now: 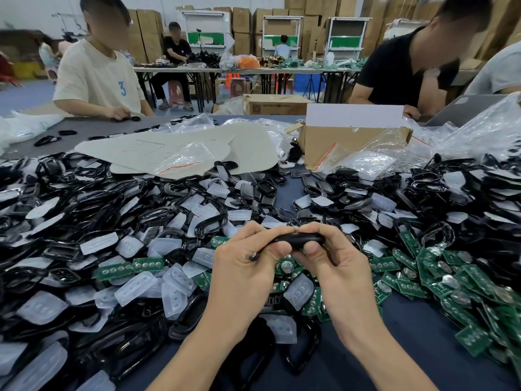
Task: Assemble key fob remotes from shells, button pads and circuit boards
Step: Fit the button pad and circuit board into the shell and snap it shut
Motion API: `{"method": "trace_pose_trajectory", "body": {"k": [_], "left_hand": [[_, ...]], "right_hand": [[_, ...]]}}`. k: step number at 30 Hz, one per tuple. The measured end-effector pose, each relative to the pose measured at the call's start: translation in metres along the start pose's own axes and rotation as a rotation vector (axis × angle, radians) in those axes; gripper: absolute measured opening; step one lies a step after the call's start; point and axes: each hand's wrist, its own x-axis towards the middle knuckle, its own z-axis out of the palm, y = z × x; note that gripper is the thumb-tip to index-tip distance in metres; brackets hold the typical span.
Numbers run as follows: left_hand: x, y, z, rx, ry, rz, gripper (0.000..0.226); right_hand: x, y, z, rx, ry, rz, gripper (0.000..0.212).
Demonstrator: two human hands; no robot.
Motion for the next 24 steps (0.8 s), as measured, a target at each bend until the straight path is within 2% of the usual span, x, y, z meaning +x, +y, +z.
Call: {"method": "trace_pose_trajectory", "body": {"k": [4,9,14,24], "left_hand": [[0.0001,0.0018,0.0011,0.039,-0.004,0.006,0.039],[0.0016,0.0071,0.0019,0.146,-0.073,0.017,0.02],[0.0011,0.0059,0.0019,0.189,-0.051,0.069,0.018],[-0.0037,0.0001,0.0089,0.359,0.054,0.205,0.023]], "right_hand": [[0.0007,-0.0007,0.0001,0.004,0.004,0.01,0.023],[0.0,-0.002,-0.0015,-0.053,0.017,-0.009,0.034],[-0.0021,-0.005,-0.0009,-0.105,-0.018,-0.036,0.022],[-0.0046,-0.0004,0.0012,-0.113,-0.001,-0.033,0.035]]}}
